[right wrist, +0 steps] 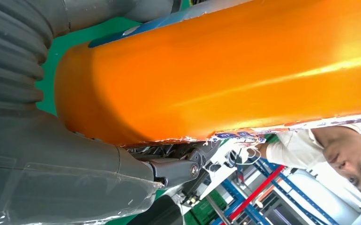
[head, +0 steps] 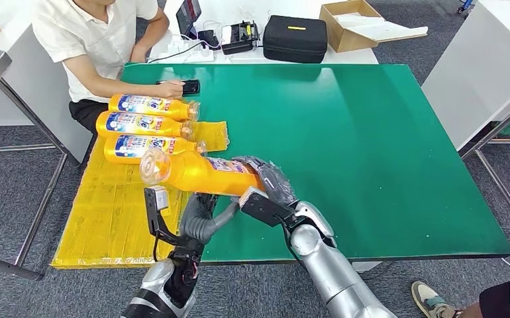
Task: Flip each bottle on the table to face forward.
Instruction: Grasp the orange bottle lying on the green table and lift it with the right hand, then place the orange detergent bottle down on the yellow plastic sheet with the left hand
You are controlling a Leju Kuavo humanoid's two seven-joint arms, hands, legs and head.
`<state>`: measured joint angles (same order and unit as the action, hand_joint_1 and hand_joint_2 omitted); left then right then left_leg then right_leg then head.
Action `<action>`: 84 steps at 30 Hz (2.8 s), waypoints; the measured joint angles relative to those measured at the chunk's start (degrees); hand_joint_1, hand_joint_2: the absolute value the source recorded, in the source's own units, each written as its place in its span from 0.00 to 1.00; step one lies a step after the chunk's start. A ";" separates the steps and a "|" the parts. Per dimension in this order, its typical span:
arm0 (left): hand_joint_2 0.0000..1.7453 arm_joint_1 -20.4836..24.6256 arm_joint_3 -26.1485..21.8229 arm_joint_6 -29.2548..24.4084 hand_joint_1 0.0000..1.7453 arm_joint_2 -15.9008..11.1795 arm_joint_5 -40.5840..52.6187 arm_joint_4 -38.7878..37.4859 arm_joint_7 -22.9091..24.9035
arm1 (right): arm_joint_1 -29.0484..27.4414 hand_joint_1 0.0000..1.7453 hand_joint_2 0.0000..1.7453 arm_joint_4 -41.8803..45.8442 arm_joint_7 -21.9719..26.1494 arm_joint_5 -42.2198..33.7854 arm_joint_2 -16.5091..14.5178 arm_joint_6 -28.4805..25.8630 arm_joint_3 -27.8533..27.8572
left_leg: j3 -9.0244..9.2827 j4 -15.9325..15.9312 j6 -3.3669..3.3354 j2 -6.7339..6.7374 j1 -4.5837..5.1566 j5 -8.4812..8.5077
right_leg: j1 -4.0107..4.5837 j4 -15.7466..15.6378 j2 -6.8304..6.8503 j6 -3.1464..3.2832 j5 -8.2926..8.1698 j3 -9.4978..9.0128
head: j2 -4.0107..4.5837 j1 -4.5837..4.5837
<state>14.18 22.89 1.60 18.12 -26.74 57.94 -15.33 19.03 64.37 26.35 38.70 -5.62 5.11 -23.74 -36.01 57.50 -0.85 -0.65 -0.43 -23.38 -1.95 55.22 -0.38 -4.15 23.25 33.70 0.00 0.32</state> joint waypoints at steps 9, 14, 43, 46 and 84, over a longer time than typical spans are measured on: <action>1.00 -0.06 0.20 -8.37 0.00 0.13 5.17 4.67 -7.20 | -1.27 1.00 1.00 0.40 -1.57 -1.23 -0.56 -1.40 -3.10 | -0.03 0.00 0.00 0.05 -0.02 0.00 | 0.02 0.00 -0.01 0.00 0.00 0.08 | 0.00 0.01; 1.00 -0.96 0.45 -13.02 0.00 0.11 9.22 9.84 -11.72 | -2.55 1.00 1.00 0.71 -2.59 -1.96 -1.48 -2.55 -4.03 | -0.08 0.00 0.00 0.04 -0.02 0.00 | 0.02 0.00 -0.01 0.01 0.01 0.13 | 0.00 0.02; 1.00 -1.30 2.29 -0.38 0.66 -0.07 -3.34 11.50 -3.27 | -6.29 1.00 1.00 -1.64 -1.50 -0.75 -1.29 -5.14 -3.76 | -0.22 0.00 0.00 -0.04 -0.02 0.00 | 0.02 0.00 0.01 0.01 0.01 0.20 | 0.00 0.01; 1.00 -1.20 2.41 0.55 1.00 -0.07 -3.65 10.57 -2.62 | -6.18 1.00 1.00 -2.13 -1.25 -0.79 -1.26 -5.14 -3.71 | -0.22 0.00 0.00 -0.04 -0.02 0.00 | 0.02 0.00 0.01 0.01 0.01 0.20 | 0.00 0.01; 1.00 -2.06 -1.56 -23.28 1.00 -2.39 59.74 18.08 -0.27 | -12.41 0.00 1.00 4.89 1.85 8.60 -0.77 -24.75 6.84 | -0.26 0.00 0.00 -0.10 -0.02 0.00 | 0.01 0.00 0.03 0.01 0.01 0.23 | 0.00 -0.02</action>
<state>12.11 21.33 -21.68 15.73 33.00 76.01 -15.59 6.62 69.26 28.21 47.30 -6.39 -19.63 -16.90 -36.27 57.50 -0.85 -0.75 -0.45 -23.38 -1.95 55.21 -0.35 -4.15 23.26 33.93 0.00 0.31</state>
